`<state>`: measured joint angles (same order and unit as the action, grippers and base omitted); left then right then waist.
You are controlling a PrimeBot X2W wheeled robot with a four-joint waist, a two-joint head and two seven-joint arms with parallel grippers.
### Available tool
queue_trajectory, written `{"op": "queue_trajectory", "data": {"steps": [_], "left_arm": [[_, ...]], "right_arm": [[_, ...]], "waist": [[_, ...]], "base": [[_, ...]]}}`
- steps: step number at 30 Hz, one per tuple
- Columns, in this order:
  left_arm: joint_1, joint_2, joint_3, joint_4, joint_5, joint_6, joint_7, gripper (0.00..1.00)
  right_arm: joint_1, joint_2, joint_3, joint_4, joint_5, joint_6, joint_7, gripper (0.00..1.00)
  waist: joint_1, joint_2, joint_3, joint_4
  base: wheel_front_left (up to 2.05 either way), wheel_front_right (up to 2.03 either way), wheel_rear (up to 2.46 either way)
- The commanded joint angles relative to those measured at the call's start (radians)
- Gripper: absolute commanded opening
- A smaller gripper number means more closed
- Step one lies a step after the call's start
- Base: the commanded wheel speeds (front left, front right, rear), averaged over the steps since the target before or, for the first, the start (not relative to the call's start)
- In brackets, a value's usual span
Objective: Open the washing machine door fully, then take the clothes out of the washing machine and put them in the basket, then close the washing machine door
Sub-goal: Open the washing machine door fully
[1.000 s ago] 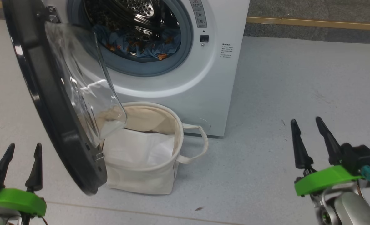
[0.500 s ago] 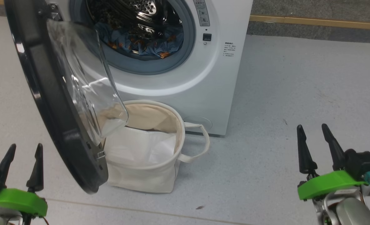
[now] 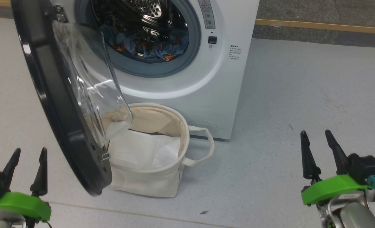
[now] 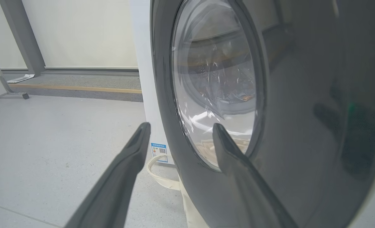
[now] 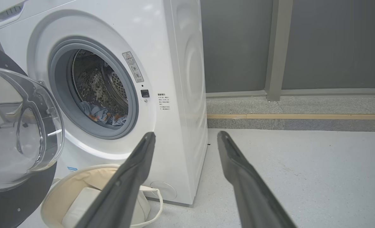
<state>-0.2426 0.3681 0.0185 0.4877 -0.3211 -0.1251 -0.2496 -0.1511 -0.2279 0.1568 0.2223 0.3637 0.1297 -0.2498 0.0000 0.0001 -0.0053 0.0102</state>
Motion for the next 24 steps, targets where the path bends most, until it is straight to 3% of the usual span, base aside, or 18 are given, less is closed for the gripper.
{"op": "queue_trajectory", "data": {"steps": [1, 9, 10, 11, 12, 19, 24], "left_arm": [[-0.042, 0.036, 0.040, -0.024, -0.017, -0.005, -0.012, 1.00], [-0.040, 0.035, 0.035, -0.023, -0.054, -0.005, -0.012, 1.00], [-0.040, 0.034, 0.033, -0.025, -0.066, -0.005, -0.012, 0.87], [-0.040, 0.034, 0.031, -0.024, -0.081, -0.005, -0.012, 0.09], [-0.041, 0.034, 0.030, -0.025, -0.098, -0.005, -0.012, 0.00], [-0.082, 0.050, 0.035, -0.084, -0.245, -0.002, 0.007, 0.00], [-0.169, 0.043, 0.052, -0.195, -0.268, 0.069, 0.084, 0.00]], "right_arm": [[-0.012, -0.011, 0.016, -0.023, 0.005, 0.001, -0.012, 1.00], [-0.014, -0.015, 0.016, -0.004, 0.007, 0.001, -0.012, 1.00], [-0.014, -0.015, 0.017, -0.002, 0.008, 0.001, -0.012, 1.00], [-0.015, -0.016, 0.018, 0.000, 0.008, 0.001, -0.012, 1.00], [-0.016, -0.016, 0.018, 0.002, 0.009, 0.001, -0.012, 1.00], [-0.024, -0.034, 0.015, 0.019, 0.008, 0.001, -0.012, 1.00], [-0.015, -0.043, -0.005, 0.025, 0.010, 0.001, -0.012, 1.00]], "waist": [[0.0000, -0.0001, -0.002, 0.001], [0.0000, -0.0001, -0.007, 0.004], [0.0000, -0.0001, -0.008, 0.005], [0.0000, -0.0001, -0.008, 0.005], [0.0000, -0.0001, -0.008, 0.007], [0.0000, -0.0001, -0.014, 0.033], [0.0000, -0.0001, -0.025, 0.074]], "base": [[0.00, 0.00, 0.00], [0.00, 0.00, 0.00], [0.00, 0.00, 0.00], [0.00, 0.00, 0.00], [0.00, 0.00, 0.00], [0.00, 0.00, 0.00], [0.00, 0.00, 0.00]]}}
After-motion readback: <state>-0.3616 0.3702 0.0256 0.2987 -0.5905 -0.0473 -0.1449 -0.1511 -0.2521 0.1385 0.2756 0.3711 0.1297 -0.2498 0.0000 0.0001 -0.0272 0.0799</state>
